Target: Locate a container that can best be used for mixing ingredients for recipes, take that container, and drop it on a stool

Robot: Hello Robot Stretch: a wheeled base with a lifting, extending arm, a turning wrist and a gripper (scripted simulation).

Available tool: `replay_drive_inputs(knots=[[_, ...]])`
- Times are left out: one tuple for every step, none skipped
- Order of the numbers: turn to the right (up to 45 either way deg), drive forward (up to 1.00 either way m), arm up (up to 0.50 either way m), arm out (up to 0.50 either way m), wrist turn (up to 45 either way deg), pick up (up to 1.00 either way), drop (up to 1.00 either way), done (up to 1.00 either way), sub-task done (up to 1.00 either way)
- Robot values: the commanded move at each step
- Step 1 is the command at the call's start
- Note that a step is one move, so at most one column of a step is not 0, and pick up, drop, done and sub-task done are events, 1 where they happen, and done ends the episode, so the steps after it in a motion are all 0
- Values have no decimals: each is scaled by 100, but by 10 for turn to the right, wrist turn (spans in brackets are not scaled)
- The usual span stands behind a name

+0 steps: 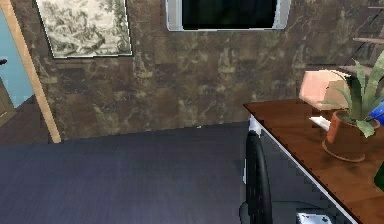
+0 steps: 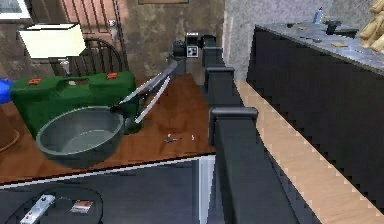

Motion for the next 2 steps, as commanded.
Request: replay_drive_inputs(knots=[[0, 0, 0, -48, 0, 0, 0, 0, 0], [-450, 0, 0, 0, 0, 0, 0, 0, 0]])
